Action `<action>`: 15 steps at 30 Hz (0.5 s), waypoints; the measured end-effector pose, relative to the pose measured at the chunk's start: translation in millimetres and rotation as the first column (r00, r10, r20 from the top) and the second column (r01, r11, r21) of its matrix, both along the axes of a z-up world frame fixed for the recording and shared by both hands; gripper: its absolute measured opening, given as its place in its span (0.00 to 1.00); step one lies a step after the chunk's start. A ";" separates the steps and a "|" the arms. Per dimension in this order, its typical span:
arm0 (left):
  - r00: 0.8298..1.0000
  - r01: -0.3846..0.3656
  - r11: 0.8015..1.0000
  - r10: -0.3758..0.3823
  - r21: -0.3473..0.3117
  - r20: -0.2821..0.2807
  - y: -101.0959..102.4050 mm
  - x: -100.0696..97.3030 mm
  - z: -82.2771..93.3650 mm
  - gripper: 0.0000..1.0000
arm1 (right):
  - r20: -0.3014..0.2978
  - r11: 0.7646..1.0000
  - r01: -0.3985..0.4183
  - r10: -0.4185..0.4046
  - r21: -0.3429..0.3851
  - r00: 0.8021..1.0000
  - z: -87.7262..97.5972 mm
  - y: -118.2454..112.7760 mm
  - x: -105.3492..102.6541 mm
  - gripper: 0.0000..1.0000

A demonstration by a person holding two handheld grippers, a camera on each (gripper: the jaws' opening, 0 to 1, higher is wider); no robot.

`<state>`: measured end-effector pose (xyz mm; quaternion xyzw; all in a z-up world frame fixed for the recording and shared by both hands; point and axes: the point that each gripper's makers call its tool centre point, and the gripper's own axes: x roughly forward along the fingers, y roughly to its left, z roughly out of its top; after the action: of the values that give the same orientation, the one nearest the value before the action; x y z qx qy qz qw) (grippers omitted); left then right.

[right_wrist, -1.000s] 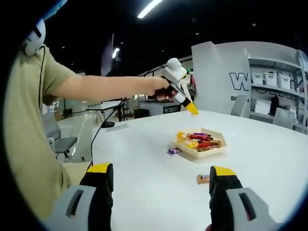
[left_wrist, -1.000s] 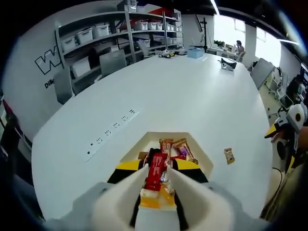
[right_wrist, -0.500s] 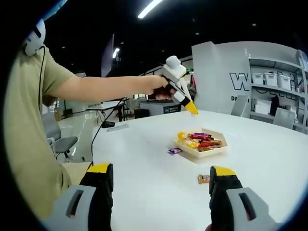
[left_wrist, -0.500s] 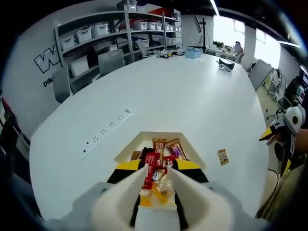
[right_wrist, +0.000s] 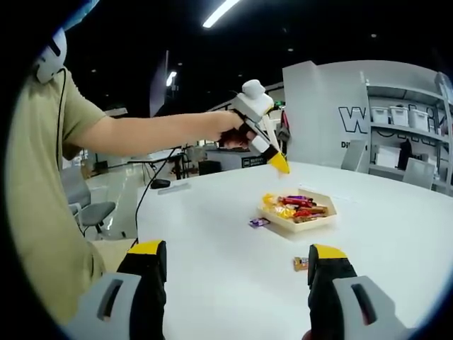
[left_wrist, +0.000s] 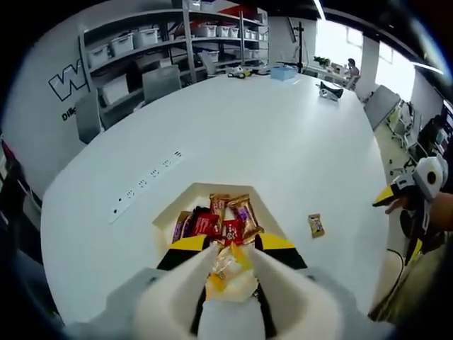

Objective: Place the target food into the container with the food tongs after gripping and lifting it, then release it inside without dropping or visibly crushing the food.

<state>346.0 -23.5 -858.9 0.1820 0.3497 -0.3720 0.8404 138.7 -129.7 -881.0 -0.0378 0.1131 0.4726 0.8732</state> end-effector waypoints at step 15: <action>0.999 0.033 0.999 -0.032 0.009 -0.021 -24.2 -22.9 2.6 0.24 | 0.003 1.000 0.001 -0.001 0.003 1.000 1.9 -0.9 -0.1 0.81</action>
<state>323.1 -47.7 -856.3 0.1878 0.3573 -0.3858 0.8296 138.6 -130.6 -879.1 -0.0371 0.1110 0.4722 0.8737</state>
